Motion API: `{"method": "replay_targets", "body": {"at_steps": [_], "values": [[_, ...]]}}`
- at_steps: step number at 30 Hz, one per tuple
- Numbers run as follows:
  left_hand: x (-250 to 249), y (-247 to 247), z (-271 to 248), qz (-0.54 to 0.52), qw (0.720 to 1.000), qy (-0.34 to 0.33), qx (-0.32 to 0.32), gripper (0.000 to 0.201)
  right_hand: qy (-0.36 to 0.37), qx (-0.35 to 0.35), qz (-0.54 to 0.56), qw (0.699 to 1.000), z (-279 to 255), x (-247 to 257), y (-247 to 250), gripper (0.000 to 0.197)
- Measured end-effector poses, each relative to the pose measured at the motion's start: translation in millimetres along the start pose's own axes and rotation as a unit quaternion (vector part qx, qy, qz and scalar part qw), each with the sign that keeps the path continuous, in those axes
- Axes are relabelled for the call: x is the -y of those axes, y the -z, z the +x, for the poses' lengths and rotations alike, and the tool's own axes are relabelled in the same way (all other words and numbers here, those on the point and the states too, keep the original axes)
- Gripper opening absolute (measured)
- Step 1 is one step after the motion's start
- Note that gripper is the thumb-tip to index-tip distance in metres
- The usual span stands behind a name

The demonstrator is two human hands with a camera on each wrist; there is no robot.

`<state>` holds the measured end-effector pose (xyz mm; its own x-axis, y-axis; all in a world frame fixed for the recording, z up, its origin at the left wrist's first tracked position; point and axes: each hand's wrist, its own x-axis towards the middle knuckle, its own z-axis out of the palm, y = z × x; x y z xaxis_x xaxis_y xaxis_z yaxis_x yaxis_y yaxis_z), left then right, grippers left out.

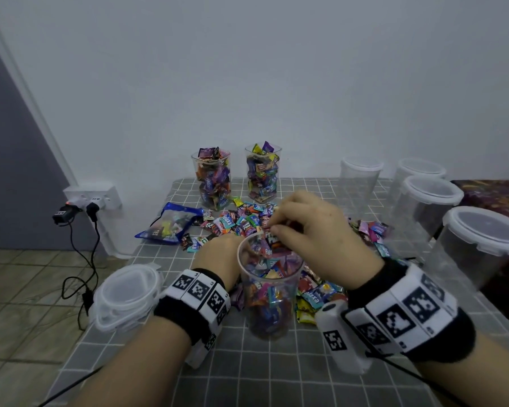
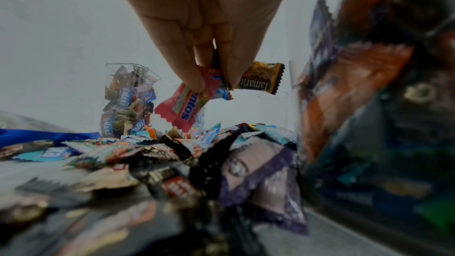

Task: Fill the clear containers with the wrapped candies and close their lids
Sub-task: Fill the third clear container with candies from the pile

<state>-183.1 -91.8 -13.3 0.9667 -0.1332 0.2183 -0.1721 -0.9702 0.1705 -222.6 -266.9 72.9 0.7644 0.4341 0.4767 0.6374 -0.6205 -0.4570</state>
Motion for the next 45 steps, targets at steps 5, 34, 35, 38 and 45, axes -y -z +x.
{"method": "replay_targets", "body": {"at_steps": [5, 34, 35, 38, 45], "values": [[-3.9, 2.3, -0.4, 0.021, 1.000, 0.001, 0.003, 0.019, 0.029, 0.040, -0.006, 0.999, -3.8, -0.2, -20.9, 0.009], [5.2, 26.3, -18.5, -0.181, 0.972, 0.041, -0.146, 0.011, -0.192, 0.092, 0.272, 0.939, -40.2, -19.7, -36.3, 0.099], [5.3, 31.1, -18.0, -0.183, 0.970, 0.045, -0.154, 0.012, -0.191, 0.093, 0.275, 0.938, -40.6, -19.9, -36.2, 0.099], [3.1, 50.0, -15.8, -0.180, 0.966, 0.034, -0.183, 0.015, -0.186, 0.092, 0.272, 0.940, -41.2, -21.1, -36.3, 0.097], [-10.5, 79.0, -17.8, -0.104, 0.964, -0.086, -0.228, 0.013, -0.176, 0.088, 0.262, 0.945, -40.8, -22.9, -39.2, 0.095]]}}
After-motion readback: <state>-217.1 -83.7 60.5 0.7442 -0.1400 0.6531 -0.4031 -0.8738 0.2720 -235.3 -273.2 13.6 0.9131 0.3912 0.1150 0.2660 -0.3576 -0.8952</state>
